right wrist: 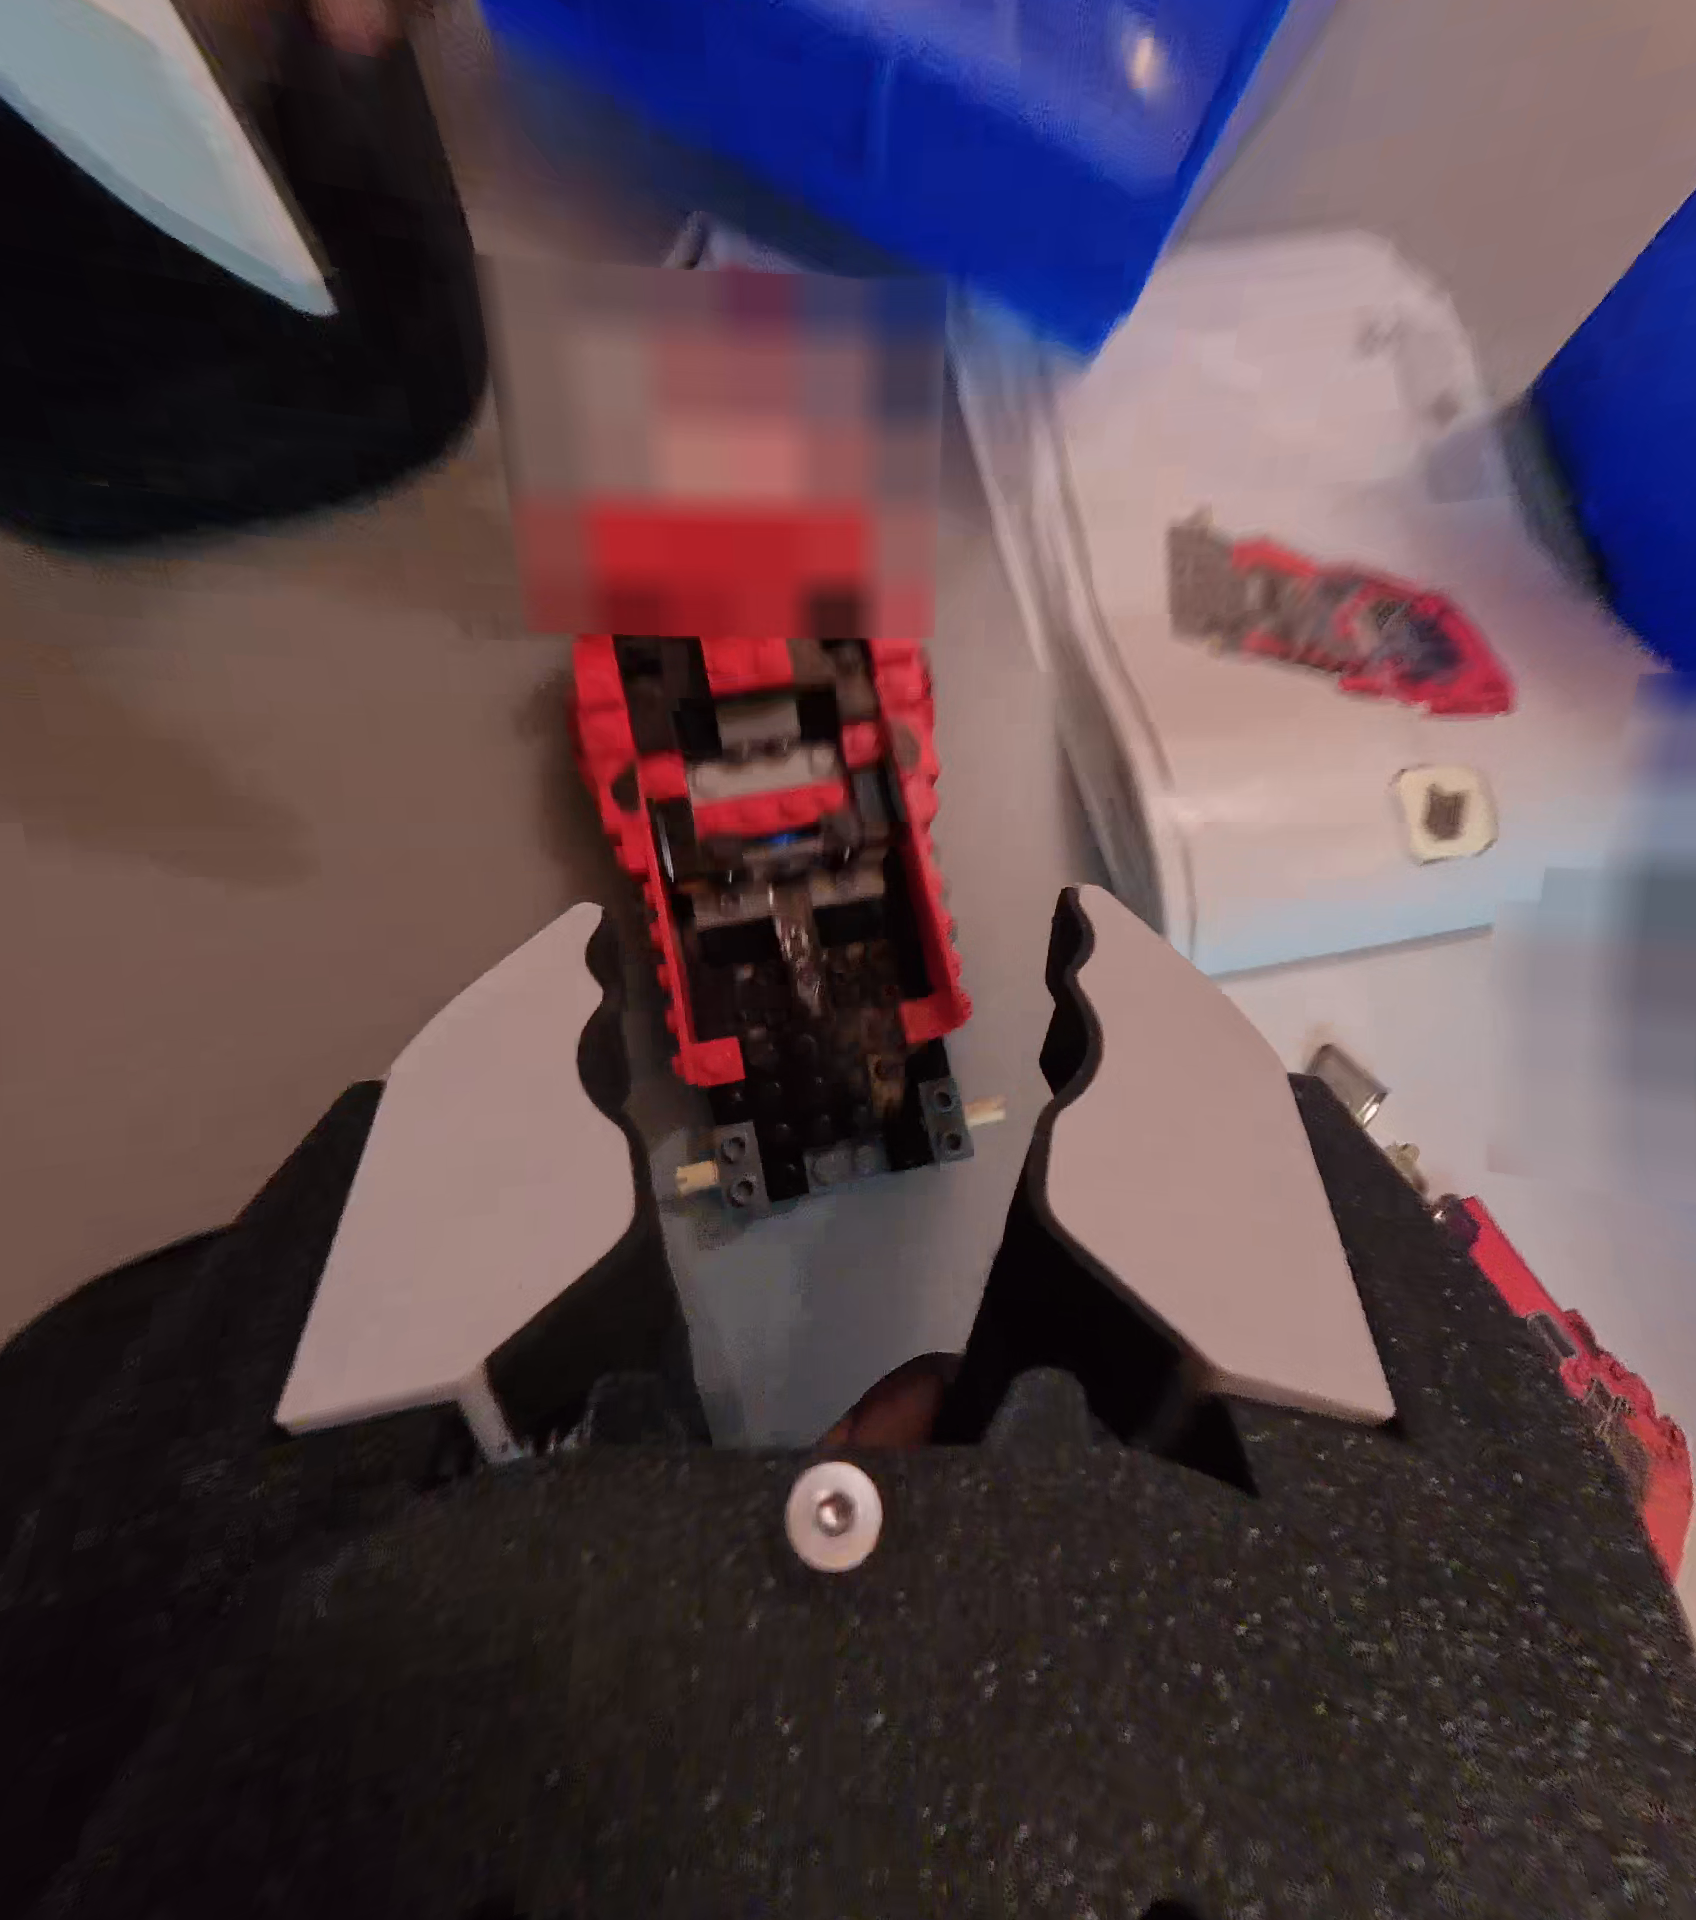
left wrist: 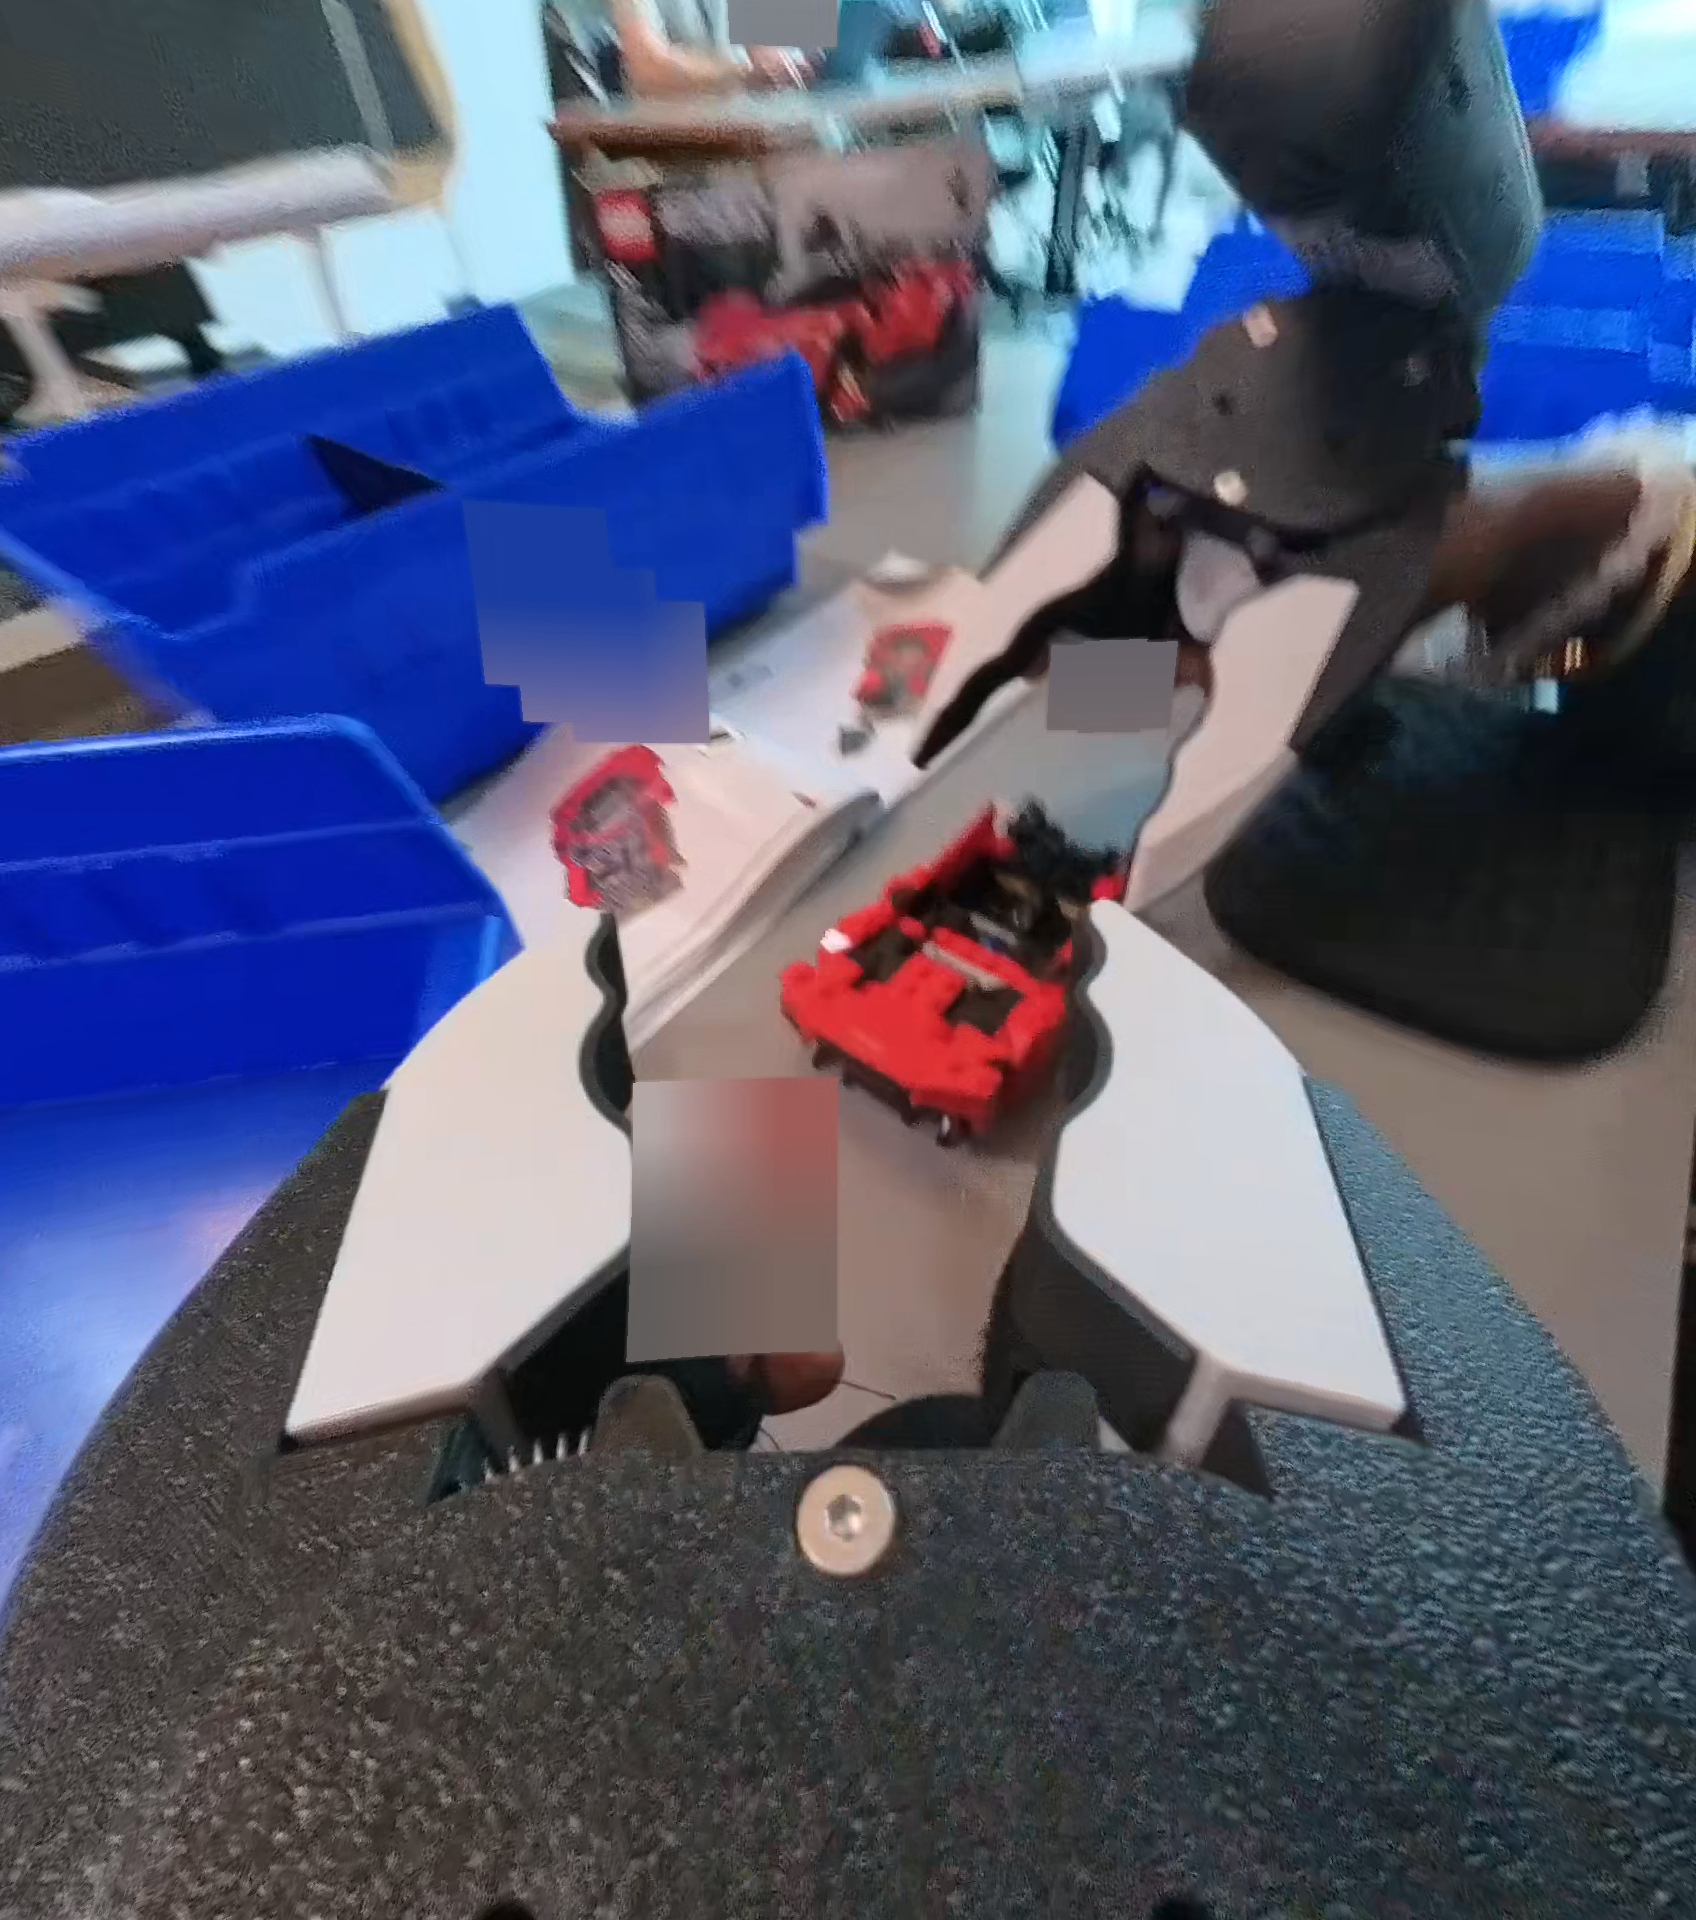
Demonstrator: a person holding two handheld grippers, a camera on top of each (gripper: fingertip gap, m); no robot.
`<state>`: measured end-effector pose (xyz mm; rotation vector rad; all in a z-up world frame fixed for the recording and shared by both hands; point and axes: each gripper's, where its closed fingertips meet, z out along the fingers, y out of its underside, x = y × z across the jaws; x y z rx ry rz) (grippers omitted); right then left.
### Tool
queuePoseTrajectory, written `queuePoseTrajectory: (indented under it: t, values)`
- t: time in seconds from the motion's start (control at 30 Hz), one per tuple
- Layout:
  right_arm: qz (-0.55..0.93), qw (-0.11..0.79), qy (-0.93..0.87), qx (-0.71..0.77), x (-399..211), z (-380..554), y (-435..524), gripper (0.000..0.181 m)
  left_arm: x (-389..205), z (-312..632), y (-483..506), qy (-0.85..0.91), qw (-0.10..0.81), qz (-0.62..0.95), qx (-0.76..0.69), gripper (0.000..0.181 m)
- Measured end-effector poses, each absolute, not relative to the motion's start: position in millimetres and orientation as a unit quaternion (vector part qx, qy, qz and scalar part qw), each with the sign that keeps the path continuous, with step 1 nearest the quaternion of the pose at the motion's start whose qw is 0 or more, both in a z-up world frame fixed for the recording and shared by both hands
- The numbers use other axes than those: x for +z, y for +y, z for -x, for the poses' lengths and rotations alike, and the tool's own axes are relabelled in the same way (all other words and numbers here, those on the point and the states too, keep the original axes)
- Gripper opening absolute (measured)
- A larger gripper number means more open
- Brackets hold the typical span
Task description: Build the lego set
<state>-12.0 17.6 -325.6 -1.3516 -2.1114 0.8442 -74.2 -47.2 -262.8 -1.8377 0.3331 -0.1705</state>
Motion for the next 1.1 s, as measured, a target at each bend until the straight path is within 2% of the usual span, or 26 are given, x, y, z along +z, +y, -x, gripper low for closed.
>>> queuePoseTrajectory:
  t: [0.07,0.1,0.13,0.2,0.27,0.33,0.4,0.5,0.53,0.6,0.77,0.9,0.97,1.03,1.1]
  values:
    - [0.488,0.29,-0.728,0.385,-295.4,17.9,22.1,0.079,-242.9,91.4,-49.5,0.076,0.631,0.768,-0.073,0.08]
    - [0.484,0.316,-0.701,0.417,-280.8,19.6,27.7,0.078,-234.9,103.6,-53.3,0.045,0.645,0.76,-0.061,0.072]
    - [0.483,0.342,-0.673,0.443,-268.3,20.1,35.0,0.078,-228.2,116.4,-58.9,0.023,0.654,0.755,-0.041,0.06]
    - [0.498,0.397,-0.607,0.475,-250.7,19.0,58.2,0.08,-221.9,136.1,-73.2,0.008,0.646,0.763,-0.001,0.021]
    - [0.547,0.446,-0.53,0.47,-247.7,13.6,93.9,0.08,-229.4,153.1,-84.5,0.002,0.598,0.801,0.034,0.01]
    - [0.597,0.454,-0.476,0.46,-258.3,5.6,119.0,0.077,-254.6,169.8,-92.8,0.014,0.509,0.857,0.08,0.009]
    - [0.628,0.427,-0.46,0.46,-269.5,-1.1,127.4,0.072,-277.4,185.5,-98.2,0.039,0.419,0.895,0.147,0.019]
    - [0.665,0.435,-0.428,0.431,-276.2,-16.4,151.7,0.059,-310.2,199.5,-108.6,0.087,0.279,0.93,0.224,0.028]
    - [0.675,0.431,-0.426,0.42,-279.8,-21.9,157.6,0.051,-314.7,199.7,-108.7,0.094,0.263,0.932,0.229,0.023]
    - [0.696,0.399,-0.443,0.4,-295.1,-29.5,159.7,0.036,-315.5,202.2,-108.5,0.084,0.255,0.936,0.23,0.023]
    - [0.722,0.344,-0.476,0.365,-324.2,-33.6,154.4,0.038,-316.8,222.1,-126.6,0.021,0.232,0.946,0.224,0.026]
    - [0.725,0.34,-0.492,0.341,-330.3,-34.4,154.8,0.039,-315.3,241.8,-152.0,-0.042,0.226,0.951,0.208,0.03]
    - [0.726,0.342,-0.495,0.333,-330.8,-36.0,156.2,0.039,-309.7,244.6,-158.7,-0.058,0.233,0.949,0.206,0.026]
    - [0.727,0.334,-0.506,0.322,-331.3,-36.5,156.4,0.038,-291.2,235.7,-145.1,-0.05,0.287,0.934,0.207,0.017]
    - [0.724,0.317,-0.532,0.302,-332.3,-35.3,155.4,0.039,-258.1,215.2,-110.3,-0.007,0.393,0.895,0.21,0.016]
